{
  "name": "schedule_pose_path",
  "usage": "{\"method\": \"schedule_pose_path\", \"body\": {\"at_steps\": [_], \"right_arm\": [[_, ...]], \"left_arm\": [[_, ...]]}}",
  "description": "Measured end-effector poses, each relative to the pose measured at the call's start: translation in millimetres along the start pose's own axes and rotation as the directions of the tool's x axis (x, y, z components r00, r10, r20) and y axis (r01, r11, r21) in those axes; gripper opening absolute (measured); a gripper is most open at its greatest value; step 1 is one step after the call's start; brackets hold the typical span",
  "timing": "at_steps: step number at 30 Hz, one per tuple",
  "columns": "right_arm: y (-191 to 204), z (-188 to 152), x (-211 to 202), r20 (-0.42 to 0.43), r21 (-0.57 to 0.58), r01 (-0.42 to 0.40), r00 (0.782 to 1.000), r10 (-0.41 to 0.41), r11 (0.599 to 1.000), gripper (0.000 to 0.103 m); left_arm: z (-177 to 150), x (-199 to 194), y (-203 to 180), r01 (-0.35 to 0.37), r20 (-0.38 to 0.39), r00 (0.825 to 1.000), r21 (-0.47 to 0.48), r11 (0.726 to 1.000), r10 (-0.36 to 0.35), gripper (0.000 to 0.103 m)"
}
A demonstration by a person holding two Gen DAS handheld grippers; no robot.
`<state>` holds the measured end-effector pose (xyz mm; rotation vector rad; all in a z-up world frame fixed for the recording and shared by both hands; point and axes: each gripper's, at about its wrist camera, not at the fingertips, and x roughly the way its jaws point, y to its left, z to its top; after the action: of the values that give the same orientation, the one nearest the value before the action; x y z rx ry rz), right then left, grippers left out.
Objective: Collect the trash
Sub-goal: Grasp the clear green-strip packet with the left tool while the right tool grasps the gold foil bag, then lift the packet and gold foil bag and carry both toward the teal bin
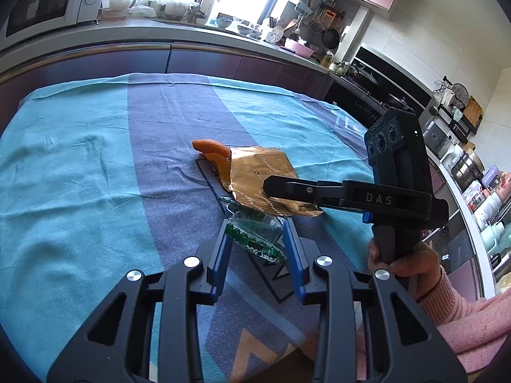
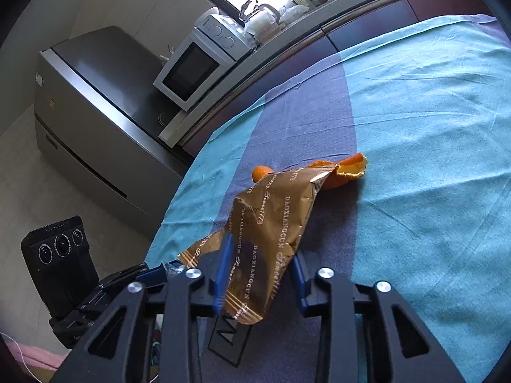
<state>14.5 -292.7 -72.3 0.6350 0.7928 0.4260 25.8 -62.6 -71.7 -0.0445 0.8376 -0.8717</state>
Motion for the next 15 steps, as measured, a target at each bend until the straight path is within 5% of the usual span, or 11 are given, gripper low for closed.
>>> {"method": "schedule_pose_path", "body": {"at_steps": [6,15], "right_arm": [[5.5,3.2,-19.3,0.043,-0.026,-0.015,0.999,0.016,1.0,0.01],[33.0,16.5,-24.2,0.073,-0.107,-0.041,0.996,0.049,0.993,0.007]], "left_arm": [[-1.4,-4.9,5.4,-0.012,0.013,1.0,-0.004,1.0,0.012,0.032],[-7.0,-28.2,8.9,-0.071,0.052,0.996,0.018,0.997,0.07,0.031]]}}
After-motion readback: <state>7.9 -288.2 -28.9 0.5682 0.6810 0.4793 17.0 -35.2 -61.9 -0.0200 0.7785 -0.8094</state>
